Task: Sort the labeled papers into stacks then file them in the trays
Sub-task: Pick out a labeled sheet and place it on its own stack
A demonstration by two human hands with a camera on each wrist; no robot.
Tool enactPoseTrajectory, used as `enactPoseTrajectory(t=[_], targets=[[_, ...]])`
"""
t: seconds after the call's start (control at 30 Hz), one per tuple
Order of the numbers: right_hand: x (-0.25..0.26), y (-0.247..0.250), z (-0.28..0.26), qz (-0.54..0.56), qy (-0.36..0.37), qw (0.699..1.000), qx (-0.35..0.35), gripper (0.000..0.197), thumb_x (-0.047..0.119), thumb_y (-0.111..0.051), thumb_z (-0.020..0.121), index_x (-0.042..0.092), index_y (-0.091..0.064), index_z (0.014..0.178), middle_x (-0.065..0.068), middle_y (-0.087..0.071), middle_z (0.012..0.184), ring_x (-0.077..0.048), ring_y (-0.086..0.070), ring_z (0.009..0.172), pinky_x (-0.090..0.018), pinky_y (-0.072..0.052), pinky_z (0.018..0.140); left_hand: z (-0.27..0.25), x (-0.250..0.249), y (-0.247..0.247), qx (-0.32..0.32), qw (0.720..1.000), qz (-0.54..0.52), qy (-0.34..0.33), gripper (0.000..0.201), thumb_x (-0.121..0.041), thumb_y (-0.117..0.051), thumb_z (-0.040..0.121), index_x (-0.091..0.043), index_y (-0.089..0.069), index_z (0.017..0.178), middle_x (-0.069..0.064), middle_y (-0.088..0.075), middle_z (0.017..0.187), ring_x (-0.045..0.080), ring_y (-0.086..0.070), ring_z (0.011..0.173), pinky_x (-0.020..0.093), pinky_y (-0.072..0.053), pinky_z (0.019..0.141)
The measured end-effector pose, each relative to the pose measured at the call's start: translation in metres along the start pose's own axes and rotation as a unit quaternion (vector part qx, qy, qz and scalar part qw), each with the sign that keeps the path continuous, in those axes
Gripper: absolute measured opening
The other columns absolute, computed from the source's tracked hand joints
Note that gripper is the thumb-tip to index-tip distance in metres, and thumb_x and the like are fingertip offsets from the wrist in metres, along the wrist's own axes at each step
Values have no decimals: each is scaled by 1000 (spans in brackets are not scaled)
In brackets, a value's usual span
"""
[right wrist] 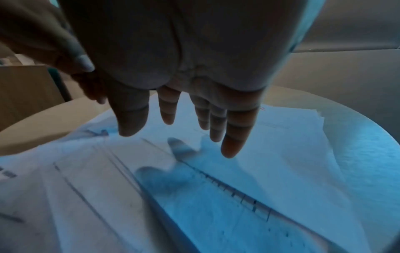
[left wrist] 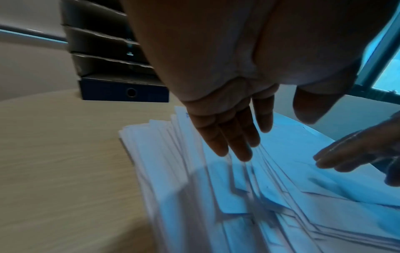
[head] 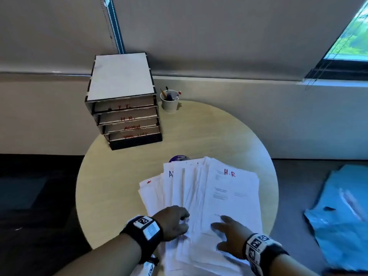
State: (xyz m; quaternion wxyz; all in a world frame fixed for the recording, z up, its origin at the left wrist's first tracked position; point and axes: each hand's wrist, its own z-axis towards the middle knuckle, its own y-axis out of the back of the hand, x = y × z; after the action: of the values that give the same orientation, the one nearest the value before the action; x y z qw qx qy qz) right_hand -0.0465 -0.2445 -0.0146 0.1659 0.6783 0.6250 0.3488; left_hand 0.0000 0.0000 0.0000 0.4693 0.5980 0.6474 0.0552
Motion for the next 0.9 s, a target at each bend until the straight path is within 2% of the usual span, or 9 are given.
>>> enactPoseTrajectory(t=[0.1, 0.23, 0.37, 0.43, 0.53, 0.63, 0.7, 0.8, 0.9], targets=[[2, -10, 2, -11, -1, 1000, 1, 65, 47, -60, 79, 36, -39, 139, -6, -20, 158, -29, -38, 137, -38, -38, 110, 17, -8, -3, 47, 998, 29, -7, 53, -39, -51, 97, -18, -44, 146, 5, -53, 142, 25, -55, 122, 33, -46, 99], [-7, -19, 9, -19, 16, 1000, 19, 66, 46, -59, 80, 36, -37, 141, -7, -15, 160, -29, -32, 140, -40, -37, 111, 41, -23, -11, 78, 996, 45, 16, 58, -43, -51, 96, -18, -40, 147, 6, -51, 145, 26, -52, 127, 34, -44, 104], [-34, -7, 17, 5, 3, 1000, -5, 61, 45, -57, 82, 33, -39, 139, -5, -20, 159, -25, -32, 140, -38, -36, 110, 64, -37, -19, 53, 998, 23, 39, 59, -41, -52, 95, -17, -39, 148, 7, -50, 146, 26, -52, 127, 30, -42, 99], [-57, 2, 20, 35, -45, 997, -46, 61, 42, -57, 84, 29, -39, 141, -7, -25, 155, -26, -34, 138, -37, -37, 110, 80, -44, -24, 40, 998, 16, 54, 63, -43, -51, 96, -15, -35, 150, 9, -47, 149, 27, -50, 129, 30, -40, 100], [-91, 13, 28, 92, -140, 978, -125, 62, 34, -60, 86, 21, -35, 141, -8, -32, 146, -27, -39, 132, -36, -40, 107, 99, -54, -27, 3, 994, -27, 103, 68, -47, -52, 95, -13, -32, 151, 12, -47, 147, 30, -50, 128, 32, -41, 96], [-112, 19, 41, 143, -180, 964, -137, 65, 33, -67, 83, 18, -33, 135, -9, -41, 133, -28, -48, 122, -36, -45, 99, 119, -63, -32, -52, 984, -66, 159, 58, -46, -58, 91, -9, -43, 133, 16, -55, 134, 35, -55, 116, 38, -47, 91], [-113, 20, 48, 181, -199, 951, -155, 66, 34, -72, 78, 19, -34, 130, -8, -43, 127, -28, -49, 118, -36, -48, 95, 124, -65, -36, -82, 972, -99, 198, 62, -46, -64, 86, -12, -42, 133, 12, -55, 132, 32, -57, 112, 36, -50, 88], [-117, 18, 54, 219, -232, 930, -184, 75, 40, -77, 73, 19, -34, 131, -8, -41, 129, -30, -41, 125, -38, -44, 101, 131, -71, -41, -92, 959, -125, 237, 65, -44, -68, 83, -16, -38, 134, 8, -56, 127, 28, -58, 106, 30, -47, 80], [-117, 13, 57, 237, -214, 932, -171, 86, 39, -77, 75, 23, -25, 142, -7, -34, 137, -28, -34, 132, -39, -39, 106, 134, -81, -47, -93, 948, -182, 245, 54, -37, -70, 82, -20, -40, 124, 0, -60, 108, 21, -61, 90, 26, -45, 68]])
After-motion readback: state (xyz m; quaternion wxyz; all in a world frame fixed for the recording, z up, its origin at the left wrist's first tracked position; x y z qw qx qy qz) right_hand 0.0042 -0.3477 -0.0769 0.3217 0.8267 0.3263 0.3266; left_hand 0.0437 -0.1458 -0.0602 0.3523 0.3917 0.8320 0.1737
